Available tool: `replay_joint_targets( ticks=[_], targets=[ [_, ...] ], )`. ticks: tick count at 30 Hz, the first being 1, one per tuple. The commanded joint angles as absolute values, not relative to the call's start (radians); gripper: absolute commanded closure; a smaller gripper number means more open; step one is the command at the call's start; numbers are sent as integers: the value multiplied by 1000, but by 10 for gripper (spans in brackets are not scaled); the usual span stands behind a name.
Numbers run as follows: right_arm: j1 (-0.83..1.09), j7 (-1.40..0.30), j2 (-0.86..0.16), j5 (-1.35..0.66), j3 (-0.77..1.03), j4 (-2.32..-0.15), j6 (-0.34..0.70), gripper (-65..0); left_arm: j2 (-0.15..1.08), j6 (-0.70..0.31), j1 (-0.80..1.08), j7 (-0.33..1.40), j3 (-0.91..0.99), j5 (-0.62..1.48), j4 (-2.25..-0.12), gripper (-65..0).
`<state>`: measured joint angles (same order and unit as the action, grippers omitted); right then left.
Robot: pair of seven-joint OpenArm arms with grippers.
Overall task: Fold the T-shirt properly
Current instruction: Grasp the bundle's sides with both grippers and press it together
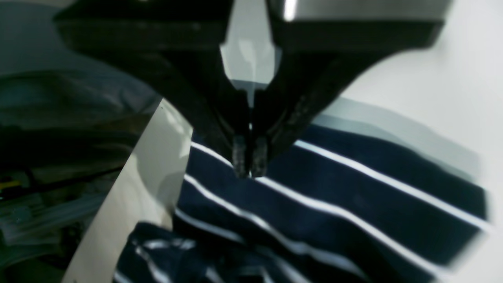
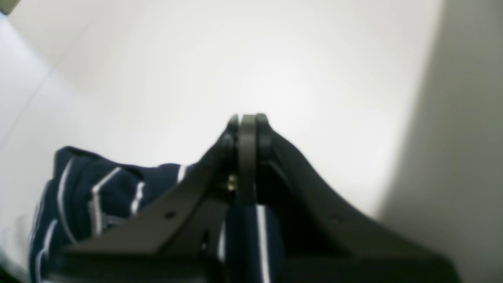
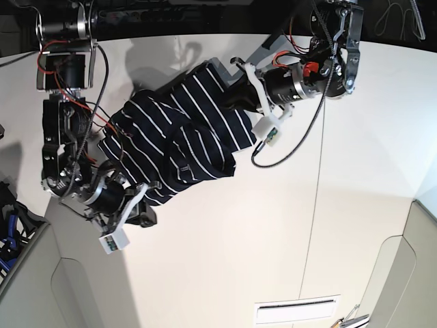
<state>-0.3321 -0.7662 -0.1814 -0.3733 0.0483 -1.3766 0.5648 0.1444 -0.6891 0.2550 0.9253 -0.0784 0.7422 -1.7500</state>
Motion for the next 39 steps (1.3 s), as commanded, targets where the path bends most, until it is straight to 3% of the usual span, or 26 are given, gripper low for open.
replay_joint_targets(
  ticks=[1,8,19,39],
  targets=[
    [-370,-742,-187,-382,52,-1354,567,0,144,-698,249,899,-86,763,-1745,-15],
    [-383,-718,-187,-383,52,-1156,584,0,144,-698,237,870,-90,729,-1669,-15],
    [-345,-828,-188,-501,52,-1179,583,0,146,-638,34,860,-72,590,-1498,-15],
    [-20,-868,-188,-517,53,-1607,565,0,167,-617,-89,863,-37,482,-1492,-15]
  ],
)
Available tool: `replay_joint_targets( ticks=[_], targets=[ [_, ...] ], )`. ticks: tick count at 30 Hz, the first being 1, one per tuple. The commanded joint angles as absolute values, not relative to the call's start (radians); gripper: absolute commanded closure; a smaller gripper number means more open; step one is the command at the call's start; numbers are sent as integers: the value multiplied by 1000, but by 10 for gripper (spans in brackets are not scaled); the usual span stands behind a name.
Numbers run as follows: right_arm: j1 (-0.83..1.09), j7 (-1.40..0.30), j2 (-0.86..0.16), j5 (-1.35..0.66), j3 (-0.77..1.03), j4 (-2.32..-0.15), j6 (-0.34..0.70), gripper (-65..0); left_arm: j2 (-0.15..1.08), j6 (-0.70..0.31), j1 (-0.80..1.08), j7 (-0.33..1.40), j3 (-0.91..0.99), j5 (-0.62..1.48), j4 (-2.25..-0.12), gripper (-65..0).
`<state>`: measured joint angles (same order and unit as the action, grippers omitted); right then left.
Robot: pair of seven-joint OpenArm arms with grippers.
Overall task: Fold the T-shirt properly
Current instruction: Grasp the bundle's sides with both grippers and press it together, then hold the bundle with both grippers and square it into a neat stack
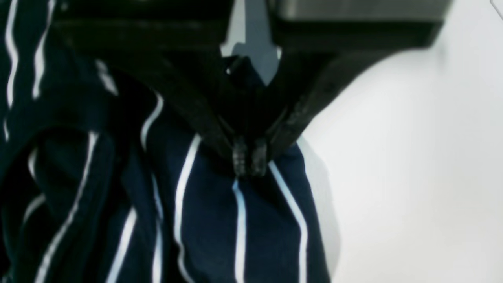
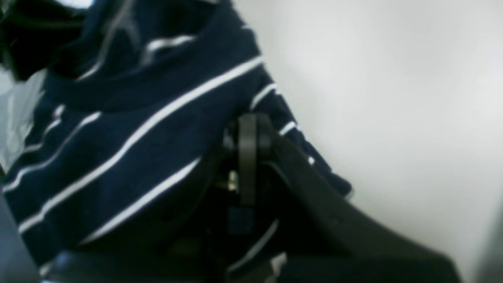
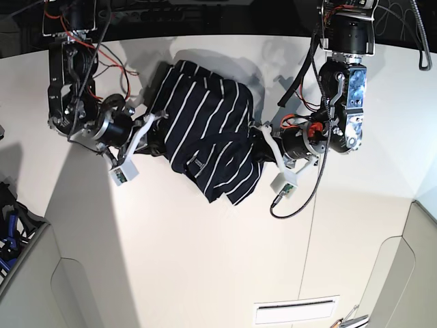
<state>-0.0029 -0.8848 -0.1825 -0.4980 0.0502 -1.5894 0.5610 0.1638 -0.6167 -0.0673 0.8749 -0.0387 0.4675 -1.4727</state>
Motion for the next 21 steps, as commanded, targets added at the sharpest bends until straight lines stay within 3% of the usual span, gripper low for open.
replay_joint_targets(
  ticks=[1,12,21],
  targets=[
    [-12,-868,-188,-516,54,-1620,563,0,167,-617,-89,864,-37,483,-1505,-15],
    [-6,-868,-188,-516,202,-1636,565,0,210,-609,-23,915,-20,543,-1720,-15],
    [-27,-830,-188,-477,275,-1629,566,0,273,-610,166,954,-18,627,-1966,-15]
  ],
)
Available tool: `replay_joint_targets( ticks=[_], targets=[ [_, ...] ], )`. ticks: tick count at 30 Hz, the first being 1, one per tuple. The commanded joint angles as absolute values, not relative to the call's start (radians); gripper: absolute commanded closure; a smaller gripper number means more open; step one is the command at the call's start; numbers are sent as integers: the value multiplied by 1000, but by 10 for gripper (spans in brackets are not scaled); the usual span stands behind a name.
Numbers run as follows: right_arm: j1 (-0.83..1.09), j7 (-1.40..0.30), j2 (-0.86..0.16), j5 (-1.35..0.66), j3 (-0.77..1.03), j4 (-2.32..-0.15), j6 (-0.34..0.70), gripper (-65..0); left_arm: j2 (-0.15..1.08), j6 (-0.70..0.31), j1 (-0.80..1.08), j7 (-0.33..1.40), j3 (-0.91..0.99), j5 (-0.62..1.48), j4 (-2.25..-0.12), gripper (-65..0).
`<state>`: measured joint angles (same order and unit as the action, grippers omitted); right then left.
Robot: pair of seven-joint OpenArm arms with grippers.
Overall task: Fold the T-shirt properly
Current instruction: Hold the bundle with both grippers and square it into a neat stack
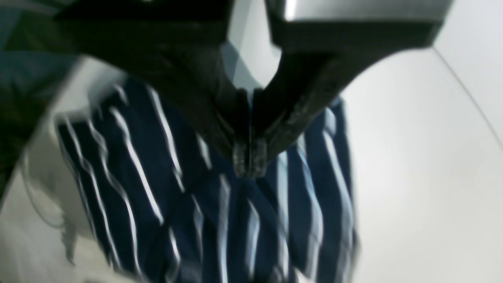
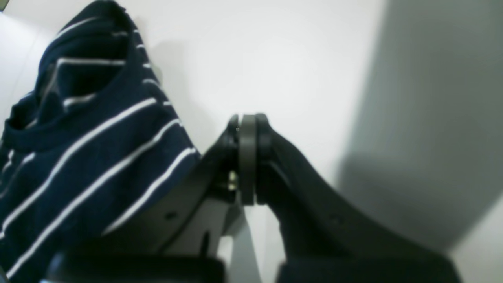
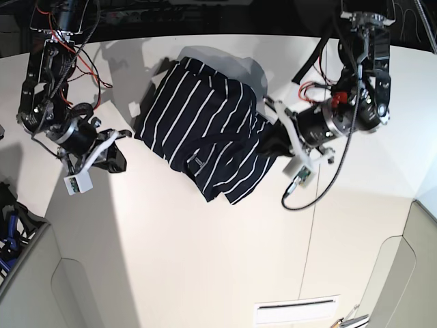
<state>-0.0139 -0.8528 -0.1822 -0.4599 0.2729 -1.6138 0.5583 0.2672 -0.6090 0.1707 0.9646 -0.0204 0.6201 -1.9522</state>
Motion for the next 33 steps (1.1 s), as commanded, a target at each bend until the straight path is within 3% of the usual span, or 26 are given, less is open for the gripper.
replay_joint_targets(
  ticks=[1,14,33],
  targets=[
    [-27,-830,-188,-477,275,-1628,566,0,275,-610,192,957,-18,627,-1972,-15],
    [-24,-809,-188,-487,205,-1555,566,0,271,-609,297,875,-18,593,-1839,-15],
    [-18,-896,-185,-606,181,-1532,565,0,161,-609,-30,823,-19,529,-1477,-15]
  ],
)
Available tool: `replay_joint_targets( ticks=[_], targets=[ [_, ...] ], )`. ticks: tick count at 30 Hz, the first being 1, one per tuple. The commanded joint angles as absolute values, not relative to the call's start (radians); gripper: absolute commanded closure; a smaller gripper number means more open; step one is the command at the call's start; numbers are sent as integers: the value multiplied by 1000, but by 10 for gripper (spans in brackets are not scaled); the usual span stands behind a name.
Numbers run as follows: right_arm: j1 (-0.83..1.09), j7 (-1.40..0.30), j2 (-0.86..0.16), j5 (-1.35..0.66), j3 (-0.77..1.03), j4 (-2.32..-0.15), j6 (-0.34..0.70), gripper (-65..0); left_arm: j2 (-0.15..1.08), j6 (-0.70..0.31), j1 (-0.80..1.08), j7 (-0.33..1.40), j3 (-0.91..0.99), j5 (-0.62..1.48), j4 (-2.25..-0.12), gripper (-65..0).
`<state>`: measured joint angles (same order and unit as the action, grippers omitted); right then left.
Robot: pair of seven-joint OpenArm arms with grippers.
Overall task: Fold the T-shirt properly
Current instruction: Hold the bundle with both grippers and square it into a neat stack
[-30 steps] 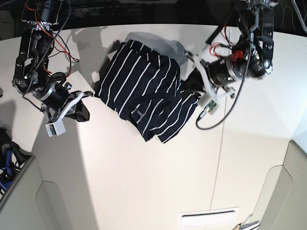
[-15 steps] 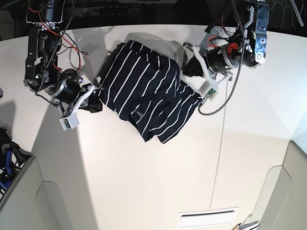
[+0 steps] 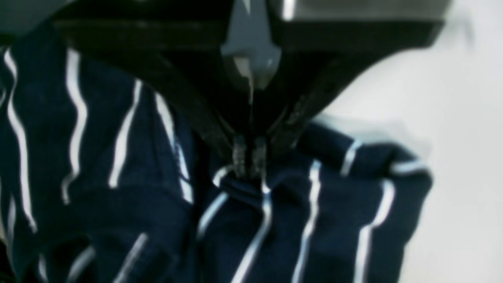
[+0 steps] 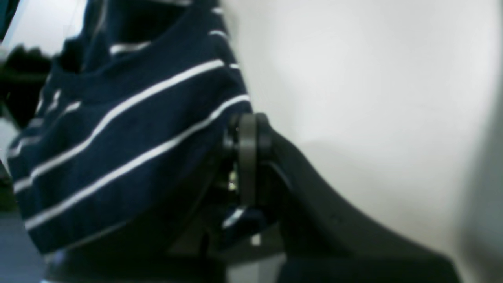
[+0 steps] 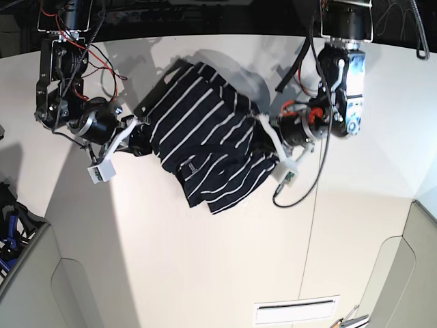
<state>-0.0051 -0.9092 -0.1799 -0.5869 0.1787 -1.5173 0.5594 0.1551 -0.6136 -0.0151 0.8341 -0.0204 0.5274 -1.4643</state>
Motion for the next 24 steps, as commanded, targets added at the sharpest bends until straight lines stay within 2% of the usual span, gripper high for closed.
replay_joint_targets(
  ticks=[1,14,24],
  targets=[
    [-16,-900,-185,-606,181,-1532,565,0,161,-609,-49,822,-19,527,-1461,-15],
    [60,-910,-148,-657,181,-1534,574,0,161,-609,-206,773,-19,440,-1339,-15],
    [78,-928,-13,-673,181,-1534,584,0,161,-610,-230,774,-20,440,-1339,-15]
  ],
)
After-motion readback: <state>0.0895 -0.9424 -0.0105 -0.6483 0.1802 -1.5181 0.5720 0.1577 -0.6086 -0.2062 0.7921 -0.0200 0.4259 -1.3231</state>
